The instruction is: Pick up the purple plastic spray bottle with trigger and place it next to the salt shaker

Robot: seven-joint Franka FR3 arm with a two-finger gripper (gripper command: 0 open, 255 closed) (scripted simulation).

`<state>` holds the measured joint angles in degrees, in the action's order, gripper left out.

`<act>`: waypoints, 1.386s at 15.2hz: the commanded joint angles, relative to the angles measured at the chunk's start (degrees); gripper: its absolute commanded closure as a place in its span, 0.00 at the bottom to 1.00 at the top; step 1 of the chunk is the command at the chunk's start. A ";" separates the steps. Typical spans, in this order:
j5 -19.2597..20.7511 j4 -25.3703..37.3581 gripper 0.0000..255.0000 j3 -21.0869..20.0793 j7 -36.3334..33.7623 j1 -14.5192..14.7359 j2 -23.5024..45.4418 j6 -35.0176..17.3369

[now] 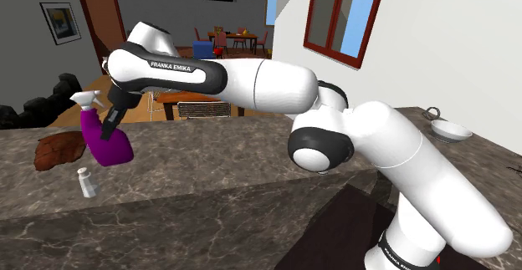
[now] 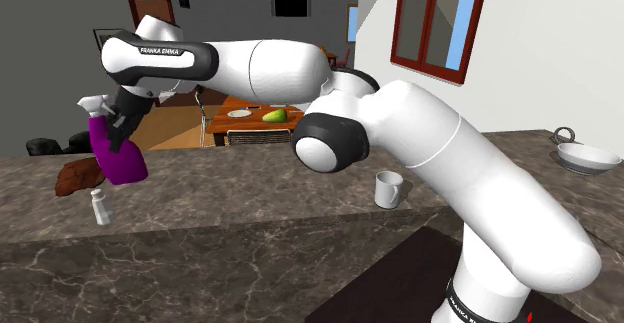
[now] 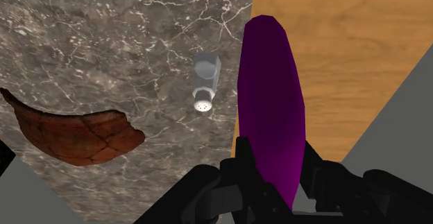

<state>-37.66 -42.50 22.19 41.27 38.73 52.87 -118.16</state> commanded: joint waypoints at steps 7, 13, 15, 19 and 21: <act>-1.17 -7.10 1.00 -0.49 2.88 1.54 -0.62 -5.85; -2.22 -10.98 1.00 -1.12 4.97 2.12 -0.29 -9.67; -2.58 -11.96 1.00 -1.37 5.62 2.22 -0.01 -10.83; -3.32 -13.54 1.00 -1.91 6.85 2.33 0.76 -13.01; -3.69 -14.17 1.00 -2.21 7.45 2.34 1.23 -14.03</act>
<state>-41.11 -55.66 20.13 48.30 40.81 54.21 -131.29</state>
